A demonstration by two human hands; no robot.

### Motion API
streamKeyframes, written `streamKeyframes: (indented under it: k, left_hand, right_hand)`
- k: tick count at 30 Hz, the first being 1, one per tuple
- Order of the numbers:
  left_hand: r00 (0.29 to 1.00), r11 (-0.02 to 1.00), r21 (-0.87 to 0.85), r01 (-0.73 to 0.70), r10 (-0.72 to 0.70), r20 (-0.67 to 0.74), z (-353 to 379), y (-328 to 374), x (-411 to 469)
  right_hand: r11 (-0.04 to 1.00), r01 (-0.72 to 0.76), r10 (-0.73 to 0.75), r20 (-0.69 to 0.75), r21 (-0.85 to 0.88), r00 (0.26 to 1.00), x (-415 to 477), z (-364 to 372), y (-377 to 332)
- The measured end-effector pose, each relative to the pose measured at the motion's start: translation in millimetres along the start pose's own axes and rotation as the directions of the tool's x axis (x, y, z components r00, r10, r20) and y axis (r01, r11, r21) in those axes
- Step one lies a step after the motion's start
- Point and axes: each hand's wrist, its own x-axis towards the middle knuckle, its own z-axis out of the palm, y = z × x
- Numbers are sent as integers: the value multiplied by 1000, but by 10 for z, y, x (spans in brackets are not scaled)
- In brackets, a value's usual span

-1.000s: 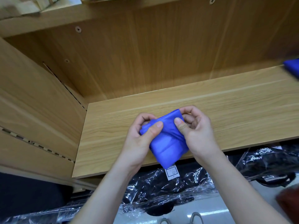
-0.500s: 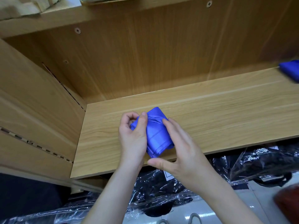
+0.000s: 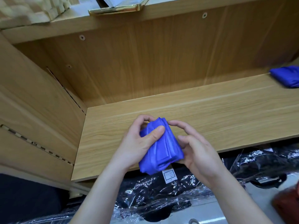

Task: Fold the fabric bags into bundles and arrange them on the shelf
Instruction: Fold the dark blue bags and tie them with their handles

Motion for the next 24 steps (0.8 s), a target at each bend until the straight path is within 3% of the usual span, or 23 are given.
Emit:
streamKeyframes:
  k: [1,3,5,7,9,12,15,17,19,22,24]
  left_hand:
    - [999,994,103,-22,27,-47,30,9,-7]
    - [987,944,321,-73,115,-113,70,25,-18]
    - [980,924,361,-126,172,-100,84,76,-33]
    - [992,990,96,-100,107,-69,54,137,-30]
    - [1000,981,-194,-21,20,-7,-24,197,-50]
    - [993,968,-240,-66,87,76,-176,218,-66]
    - [950,952,-308,2,94,297,-331,228,-30]
    - [934,945,-325,40,80,347,-367,213,15]
    - [975,946,-325,22,52,218,-299,188,53]
    - [991,978,-183,-103,85,-107,-80,209,57]
    - [972,956,-274,-101,36,-231,24,210,18]
  right_hand:
    - [1000,-6,6,14,24,1000,-16,43,-7]
    - [994,18,-17,11,-106,1000,-23,113,36]
    - [958,83,-104,-60,-273,993,-4,166,77]
    - [945,146,-182,-101,-291,978,22,160,66]
    - [951,186,-216,-100,-248,971,11,136,0]
    - [953,209,-232,-88,-218,969,2,85,-80]
    - [960,219,-227,-30,-175,973,8,89,-140]
    - [958,239,-248,-43,-159,968,28,115,-156]
    - [938,274,-299,-96,-214,949,66,167,-133]
    - [893,308,-378,-174,-327,909,126,277,-36]
    - [891,338,-424,-287,-303,859,171,319,4]
